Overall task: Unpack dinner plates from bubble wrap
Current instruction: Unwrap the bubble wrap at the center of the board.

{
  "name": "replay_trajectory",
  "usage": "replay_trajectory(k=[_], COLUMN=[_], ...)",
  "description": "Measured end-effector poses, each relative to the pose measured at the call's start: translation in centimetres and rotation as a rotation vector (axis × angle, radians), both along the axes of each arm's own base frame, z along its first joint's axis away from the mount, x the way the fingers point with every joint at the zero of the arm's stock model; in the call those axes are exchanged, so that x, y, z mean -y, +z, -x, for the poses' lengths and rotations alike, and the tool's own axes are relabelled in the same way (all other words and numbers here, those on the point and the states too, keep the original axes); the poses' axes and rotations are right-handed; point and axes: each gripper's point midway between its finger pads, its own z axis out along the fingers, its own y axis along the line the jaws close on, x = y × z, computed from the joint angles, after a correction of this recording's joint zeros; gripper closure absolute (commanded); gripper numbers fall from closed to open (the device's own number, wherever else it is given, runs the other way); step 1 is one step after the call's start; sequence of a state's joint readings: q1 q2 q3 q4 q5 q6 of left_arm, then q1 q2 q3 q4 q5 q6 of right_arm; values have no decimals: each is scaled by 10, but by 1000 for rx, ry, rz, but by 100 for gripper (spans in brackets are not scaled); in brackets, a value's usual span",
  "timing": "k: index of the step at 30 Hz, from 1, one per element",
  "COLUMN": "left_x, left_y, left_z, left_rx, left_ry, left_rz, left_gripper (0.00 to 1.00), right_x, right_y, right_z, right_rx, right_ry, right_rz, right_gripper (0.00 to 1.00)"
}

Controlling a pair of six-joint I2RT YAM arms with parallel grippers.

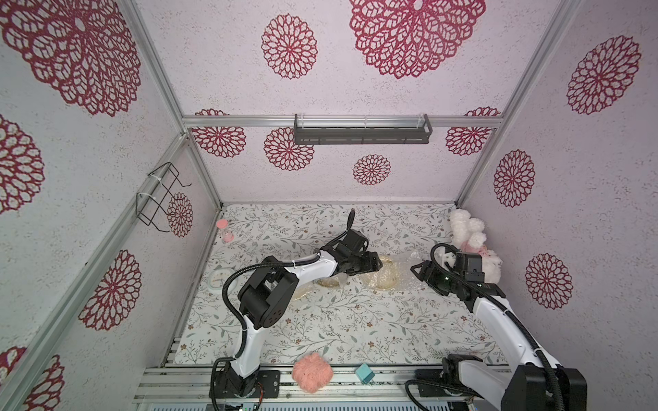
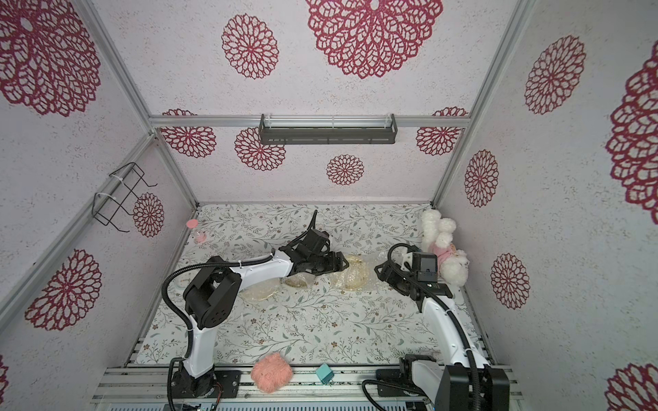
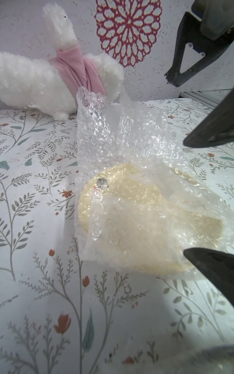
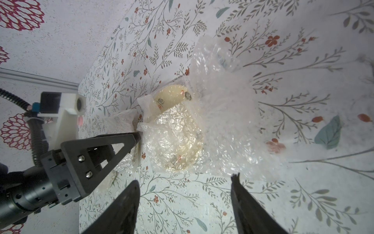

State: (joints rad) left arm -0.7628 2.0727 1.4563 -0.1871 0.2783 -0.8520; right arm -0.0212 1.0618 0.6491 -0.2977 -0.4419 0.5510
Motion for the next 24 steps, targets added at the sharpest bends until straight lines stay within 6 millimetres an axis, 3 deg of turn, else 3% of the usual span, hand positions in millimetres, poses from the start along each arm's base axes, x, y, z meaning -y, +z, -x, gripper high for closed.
replay_trajectory(k=[10,24], left_x=[9,23], left_y=[-9,-5], left_z=[-2,-7], left_rx=[1,14], left_ry=[-22,-47], left_rz=[-6,18], left_gripper=[25,44], right_x=[0,-1], right_y=[-4,-3], right_z=[3,2], right_rx=[-5,0], right_ry=[2,3], right_rz=[-6,-6], right_gripper=[29,29])
